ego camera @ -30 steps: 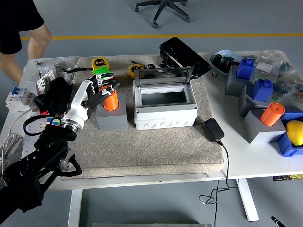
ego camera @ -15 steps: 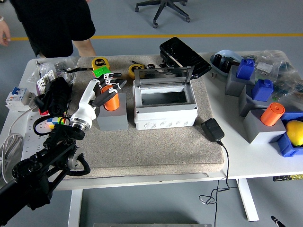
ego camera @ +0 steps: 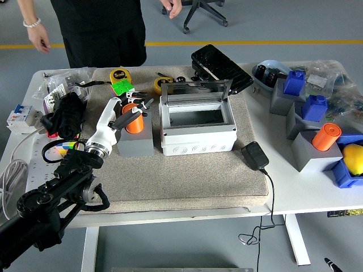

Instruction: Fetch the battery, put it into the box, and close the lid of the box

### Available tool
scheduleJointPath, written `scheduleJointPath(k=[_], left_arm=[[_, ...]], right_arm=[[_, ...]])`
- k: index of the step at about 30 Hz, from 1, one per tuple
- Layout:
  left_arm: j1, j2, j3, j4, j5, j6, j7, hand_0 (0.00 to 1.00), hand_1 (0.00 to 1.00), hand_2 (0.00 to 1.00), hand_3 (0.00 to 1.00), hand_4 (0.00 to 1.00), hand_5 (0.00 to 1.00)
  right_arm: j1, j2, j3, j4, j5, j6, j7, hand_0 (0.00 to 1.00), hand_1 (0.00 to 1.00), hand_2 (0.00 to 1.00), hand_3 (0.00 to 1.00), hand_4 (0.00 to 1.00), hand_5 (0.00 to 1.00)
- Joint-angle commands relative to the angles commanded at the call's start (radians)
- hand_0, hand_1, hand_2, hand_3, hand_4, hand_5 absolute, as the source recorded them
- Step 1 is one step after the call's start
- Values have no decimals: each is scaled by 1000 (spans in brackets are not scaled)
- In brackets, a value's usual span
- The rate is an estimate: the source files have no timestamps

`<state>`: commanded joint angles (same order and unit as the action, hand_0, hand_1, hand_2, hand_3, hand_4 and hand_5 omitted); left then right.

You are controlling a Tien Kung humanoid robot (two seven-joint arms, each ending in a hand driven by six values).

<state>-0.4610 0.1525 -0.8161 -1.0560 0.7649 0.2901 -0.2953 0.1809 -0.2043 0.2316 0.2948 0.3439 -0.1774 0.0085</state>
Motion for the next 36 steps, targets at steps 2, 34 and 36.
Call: scheduleJointPath(k=[2, 34, 36], left_arm=[[-2, -1, 4, 4, -1, 1, -1, 402, 513, 520, 553, 998, 423], [-65, -28, 106, 104, -53, 16, -64, 208, 230, 323, 437, 965, 2], [-66, -28, 105, 104, -52, 16, -63, 208, 230, 323, 437, 965, 2]], right_arm=[[1, 0, 0, 0, 0, 0, 0, 702, 684, 677, 605, 967, 506], [2, 0, 2, -2, 5, -6, 14, 705, 684, 675, 605, 969, 503], [2, 1, 2, -2, 4, -6, 15, 705, 684, 675, 605, 969, 503]])
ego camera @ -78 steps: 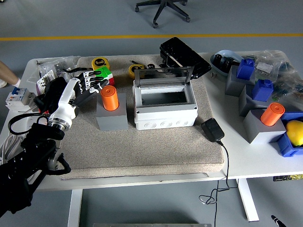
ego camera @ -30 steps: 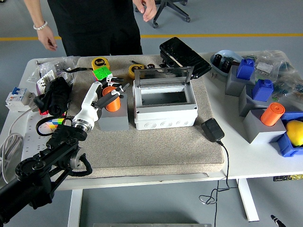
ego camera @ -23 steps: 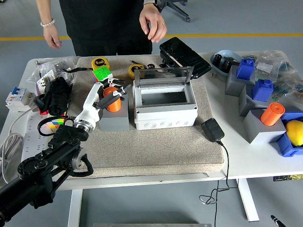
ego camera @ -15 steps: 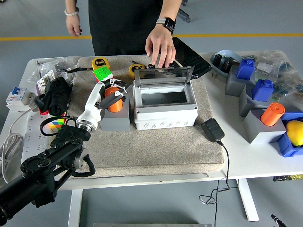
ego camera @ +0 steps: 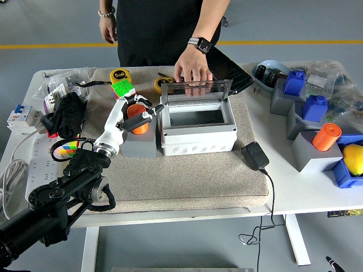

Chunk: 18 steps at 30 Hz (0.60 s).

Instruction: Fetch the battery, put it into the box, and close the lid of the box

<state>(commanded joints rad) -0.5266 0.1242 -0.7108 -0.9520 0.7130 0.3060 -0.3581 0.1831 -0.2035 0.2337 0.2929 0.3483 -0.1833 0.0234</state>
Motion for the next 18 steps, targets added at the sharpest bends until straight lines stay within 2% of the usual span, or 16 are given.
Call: scheduleJointPath(k=[2, 3, 8, 9, 14, 15, 18], left_arm=[[-1, 0, 0, 0, 2, 0, 0, 208, 230, 323, 437, 965, 2], [-1, -1, 1, -1, 3, 1, 0, 189, 244, 351, 472, 910, 2], [-1, -2, 4, -3, -3, 10, -8, 189, 244, 351, 472, 910, 2], [-2, -2, 5, -3, -8, 11, -11, 160, 224, 388, 492, 884, 2], [-2, -2, 4, -4, -22, 4, -20, 160, 224, 388, 492, 884, 2], [-2, -3, 5, -4, -22, 3, -20, 128, 91, 217, 290, 834, 2], [-4, -3, 8, -5, -18, 1, -20, 128, 91, 217, 290, 834, 2]], right_arm=[[1, 0, 1, 0, -1, -1, 1, 705, 684, 675, 605, 969, 503], [1, 0, 3, 1, -2, -1, 2, 703, 681, 674, 604, 970, 503], [2, 0, 4, 1, -2, -3, 3, 703, 681, 674, 604, 970, 503], [2, 0, 3, 1, -2, -4, 3, 703, 681, 673, 602, 970, 502], [1, 0, 3, 0, -2, -5, 4, 703, 681, 673, 602, 970, 502], [1, 1, 3, 0, -2, -5, 4, 704, 680, 673, 602, 971, 501], [2, 1, 4, 0, -2, -5, 5, 704, 680, 673, 602, 971, 501]])
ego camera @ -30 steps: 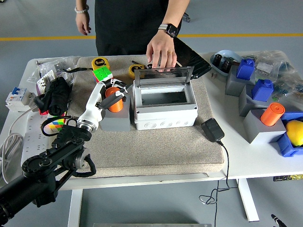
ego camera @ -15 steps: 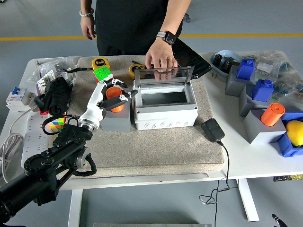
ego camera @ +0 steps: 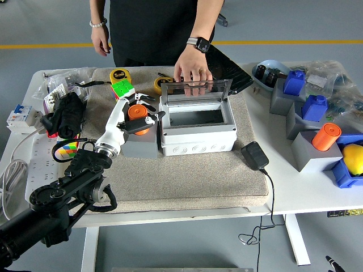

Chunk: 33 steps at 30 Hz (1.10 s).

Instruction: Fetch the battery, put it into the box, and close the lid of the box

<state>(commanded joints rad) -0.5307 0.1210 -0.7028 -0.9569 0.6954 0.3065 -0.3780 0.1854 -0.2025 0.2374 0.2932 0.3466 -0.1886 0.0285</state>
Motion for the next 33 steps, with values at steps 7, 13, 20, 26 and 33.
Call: scheduleJointPath(k=[7, 13, 20, 26, 33], left_arm=[[-3, 0, 5, -1, 3, 4, -7, 122, 84, 212, 289, 827, 2], [-2, -2, 2, -5, 4, 6, -15, 119, 80, 207, 285, 824, 2], [6, 0, -18, -39, 32, 5, -9, 115, 78, 204, 282, 814, 2], [-1, 11, -35, -138, 109, 8, 21, 111, 75, 201, 278, 816, 2], [-57, 32, -18, -277, 300, 21, 198, 111, 73, 195, 269, 817, 2]], right_arm=[[1, -1, 2, 0, -1, -1, 0, 703, 680, 672, 602, 972, 500], [0, -1, 1, 0, 0, -1, 1, 704, 679, 672, 603, 972, 499], [-2, -1, -1, 0, -1, -2, 1, 704, 680, 672, 602, 972, 499], [-4, -2, 0, 0, 1, -4, 1, 705, 680, 672, 600, 971, 499], [-4, -3, -6, 0, 1, -5, 3, 705, 680, 671, 600, 970, 497]])
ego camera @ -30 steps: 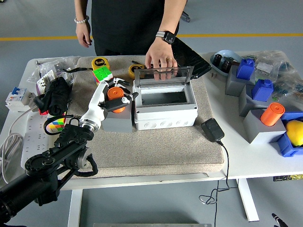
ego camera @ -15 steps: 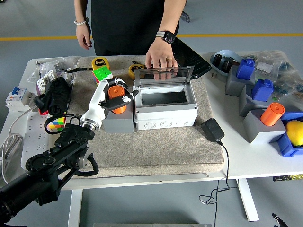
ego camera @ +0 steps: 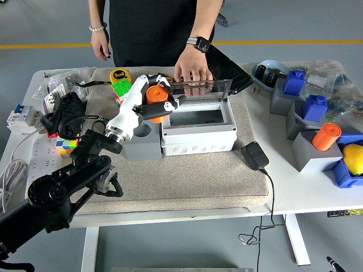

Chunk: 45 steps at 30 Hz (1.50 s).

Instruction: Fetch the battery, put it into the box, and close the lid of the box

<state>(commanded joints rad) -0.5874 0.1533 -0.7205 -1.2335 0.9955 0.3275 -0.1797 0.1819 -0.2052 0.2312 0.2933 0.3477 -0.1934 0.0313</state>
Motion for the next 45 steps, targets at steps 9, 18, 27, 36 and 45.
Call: scheduleJointPath(k=[9, 18, 27, 36, 45], left_arm=[[-169, -36, 172, -8, 210, -51, 268, 110, 74, 194, 266, 817, 2], [-309, -123, 289, 114, 288, -86, 349, 112, 84, 197, 267, 821, 2], [-396, -153, 341, 253, 285, -85, 350, 112, 84, 197, 267, 821, 2], [-410, -153, 380, 337, 289, -80, 347, 136, 177, 344, 487, 855, 2], [-418, -153, 400, 372, 307, -90, 332, 166, 209, 364, 513, 868, 2]], right_arm=[[1, -4, -9, 0, 3, -5, -1, 706, 680, 671, 600, 969, 497], [0, -6, -17, 1, 6, -10, 0, 707, 679, 671, 601, 968, 497], [-3, -8, -22, 1, 7, -10, 1, 705, 679, 672, 600, 968, 497], [1, -11, -15, 3, 1, -14, 2, 709, 679, 671, 600, 967, 497], [2, -10, -9, 7, -10, -14, 5, 709, 679, 671, 600, 967, 496]])
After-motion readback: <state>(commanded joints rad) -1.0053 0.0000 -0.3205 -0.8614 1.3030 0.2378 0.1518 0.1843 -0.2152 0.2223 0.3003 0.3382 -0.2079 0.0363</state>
